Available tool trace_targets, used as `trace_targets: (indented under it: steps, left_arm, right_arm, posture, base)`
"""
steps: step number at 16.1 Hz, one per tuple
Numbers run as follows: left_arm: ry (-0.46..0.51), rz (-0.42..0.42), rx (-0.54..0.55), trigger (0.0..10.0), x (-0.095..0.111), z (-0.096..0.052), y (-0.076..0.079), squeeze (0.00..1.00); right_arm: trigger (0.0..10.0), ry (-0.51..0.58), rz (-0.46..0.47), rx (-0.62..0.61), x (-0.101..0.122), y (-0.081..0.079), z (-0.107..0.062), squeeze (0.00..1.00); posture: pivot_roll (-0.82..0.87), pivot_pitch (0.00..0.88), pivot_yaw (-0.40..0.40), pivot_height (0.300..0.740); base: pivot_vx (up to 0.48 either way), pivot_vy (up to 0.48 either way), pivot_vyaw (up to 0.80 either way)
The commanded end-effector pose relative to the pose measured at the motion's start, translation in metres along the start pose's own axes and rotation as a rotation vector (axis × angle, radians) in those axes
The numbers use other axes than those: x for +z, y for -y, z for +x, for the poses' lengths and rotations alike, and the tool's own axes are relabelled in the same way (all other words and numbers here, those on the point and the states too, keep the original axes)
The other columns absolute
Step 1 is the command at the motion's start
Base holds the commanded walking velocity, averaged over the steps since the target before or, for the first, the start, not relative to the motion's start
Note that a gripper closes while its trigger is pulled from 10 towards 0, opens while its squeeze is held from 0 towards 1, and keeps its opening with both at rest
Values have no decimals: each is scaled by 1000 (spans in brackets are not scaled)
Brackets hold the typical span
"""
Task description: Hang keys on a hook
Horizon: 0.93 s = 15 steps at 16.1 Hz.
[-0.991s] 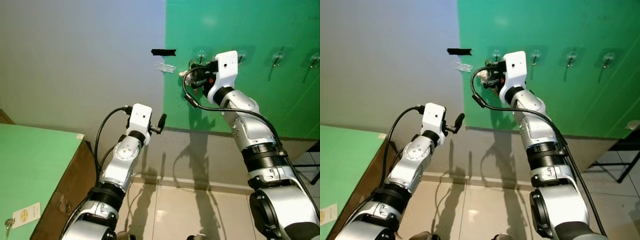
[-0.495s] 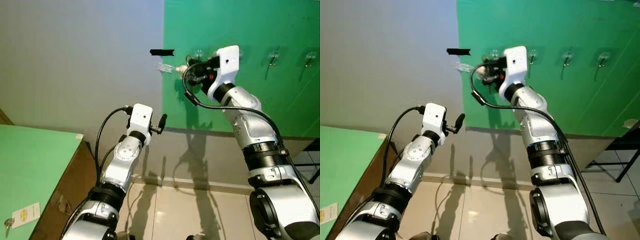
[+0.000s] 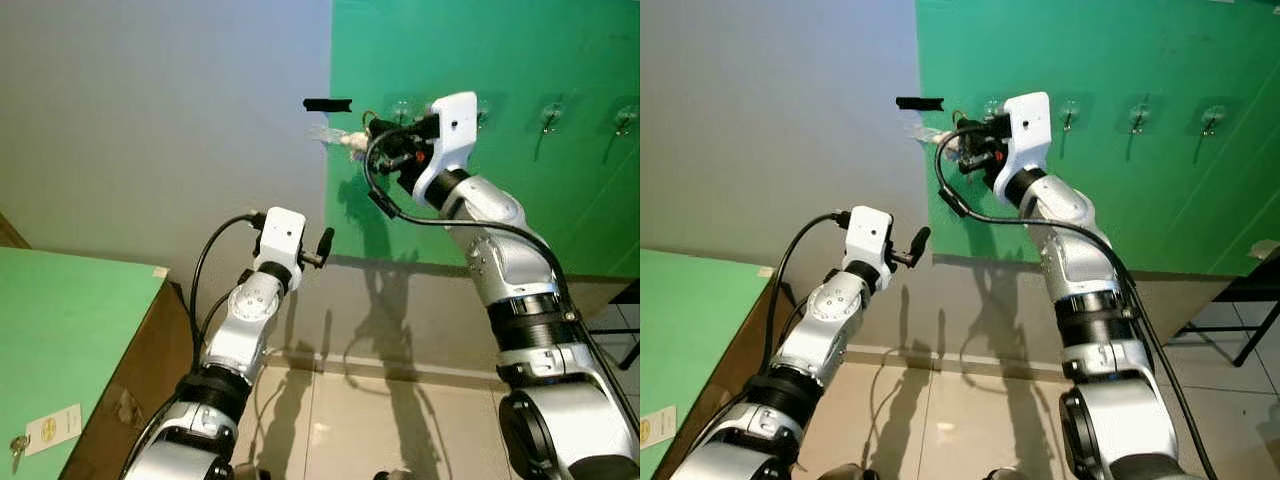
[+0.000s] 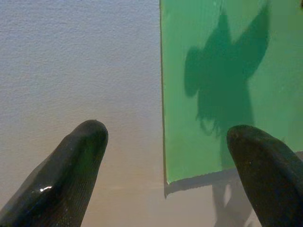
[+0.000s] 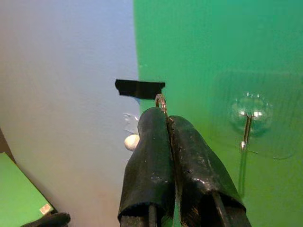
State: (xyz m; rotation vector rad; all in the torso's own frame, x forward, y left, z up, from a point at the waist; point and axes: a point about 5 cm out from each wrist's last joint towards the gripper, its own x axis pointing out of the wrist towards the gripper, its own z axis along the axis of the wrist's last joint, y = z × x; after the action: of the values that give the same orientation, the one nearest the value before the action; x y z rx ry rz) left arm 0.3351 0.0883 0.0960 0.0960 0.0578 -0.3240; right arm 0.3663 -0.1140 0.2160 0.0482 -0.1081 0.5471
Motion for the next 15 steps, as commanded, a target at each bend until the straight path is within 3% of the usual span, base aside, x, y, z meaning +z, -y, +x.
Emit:
trace_targets:
  steps: [1, 4, 10, 15]
  left_arm:
    - [0, 8, -5, 10000, 0, -1, 1, 0]
    - [-1, 8, -12, 10000, 0, 0, 2, 0]
    - [-3, 8, -20, 10000, 0, -1, 3, 0]
    - [-6, 7, -16, 10000, -1, -2, 3, 0]
  right_arm:
    - [0, 0, -17, -7, 2, 1, -3, 0]
    - [0, -9, -78, -41, 0, 3, -9, 0]
    - [0, -1, -114, -113, 1, 11, -13, 0]
    - [0, 8, 24, -141, -1, 15, -14, 0]
  posture:
    - [-135, 0, -2, 740]
    - [-143, 0, 2, 740]
    - [-148, 0, 7, 740]
    - [-143, 0, 4, 740]
  base:
    - [0, 0, 0]
    - [0, 0, 0]
    - [0, 0, 0]
    - [0, 0, 0]
